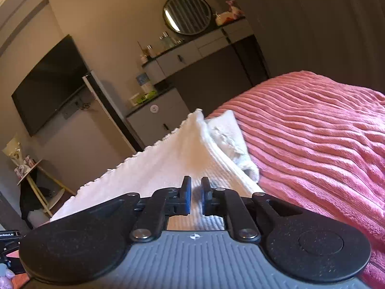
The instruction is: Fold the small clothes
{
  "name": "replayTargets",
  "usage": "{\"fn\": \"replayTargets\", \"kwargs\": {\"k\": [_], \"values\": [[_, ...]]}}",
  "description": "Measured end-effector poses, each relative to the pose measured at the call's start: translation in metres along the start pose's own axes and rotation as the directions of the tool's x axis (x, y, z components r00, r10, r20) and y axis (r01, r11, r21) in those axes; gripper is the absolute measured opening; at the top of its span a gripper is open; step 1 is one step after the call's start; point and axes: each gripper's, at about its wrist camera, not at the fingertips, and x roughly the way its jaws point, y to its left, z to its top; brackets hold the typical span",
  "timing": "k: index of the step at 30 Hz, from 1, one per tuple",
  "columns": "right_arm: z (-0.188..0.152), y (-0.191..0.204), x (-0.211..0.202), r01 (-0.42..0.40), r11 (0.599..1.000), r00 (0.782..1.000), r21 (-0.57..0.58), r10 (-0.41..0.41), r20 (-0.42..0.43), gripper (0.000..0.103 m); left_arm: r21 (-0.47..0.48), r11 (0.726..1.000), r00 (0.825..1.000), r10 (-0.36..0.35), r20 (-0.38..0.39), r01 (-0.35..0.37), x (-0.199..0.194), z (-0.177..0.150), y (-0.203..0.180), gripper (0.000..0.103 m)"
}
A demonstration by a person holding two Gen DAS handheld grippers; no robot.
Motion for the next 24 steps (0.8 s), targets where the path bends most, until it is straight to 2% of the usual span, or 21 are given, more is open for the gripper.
{"fn": "replayTargets", "kwargs": {"k": [2,4,7,11,13,15,17,24], "values": [[0.001,0.000,0.000,0.006,1.000,1.000,-0.007,-0.006,0.006,0.014,-0.002,0.999,0.999,-0.043,-0.033,0.043,0.006,0.001,-0.004,0.048],[0.002,-0.001,0.000,0.014,1.000,1.000,-0.018,-0.014,0.011,0.015,0.001,0.998,0.995,-0.068,-0.066,0.068,0.016,0.002,-0.010,0.056],[0.003,-0.006,0.002,0.032,0.999,0.999,-0.016,-0.032,0.006,0.015,0.035,0.999,0.995,-0.029,-0.092,0.032,0.032,0.005,-0.019,0.057],[0.003,-0.008,0.008,0.055,0.998,0.998,-0.027,-0.055,-0.003,0.017,0.035,0.999,0.996,-0.015,-0.089,0.018,0.045,0.009,-0.024,0.057],[0.001,-0.006,0.011,0.051,0.998,0.999,-0.031,-0.051,-0.002,0.023,0.047,0.999,0.996,-0.006,-0.088,0.010,0.048,0.009,-0.025,0.057],[0.000,-0.001,0.010,0.043,0.998,0.999,-0.041,-0.043,0.012,0.036,0.063,0.998,0.996,0.000,-0.089,0.005,0.050,0.010,-0.027,0.057],[-0.002,0.005,0.011,0.057,0.995,0.998,-0.084,-0.055,0.015,0.039,0.086,0.996,0.996,0.010,-0.090,-0.002,0.052,0.009,-0.031,0.057],[-0.012,0.012,0.024,0.131,0.981,0.991,-0.144,-0.130,0.016,0.035,0.128,0.991,0.995,0.048,-0.088,-0.036,0.063,0.013,-0.043,0.058]]}}
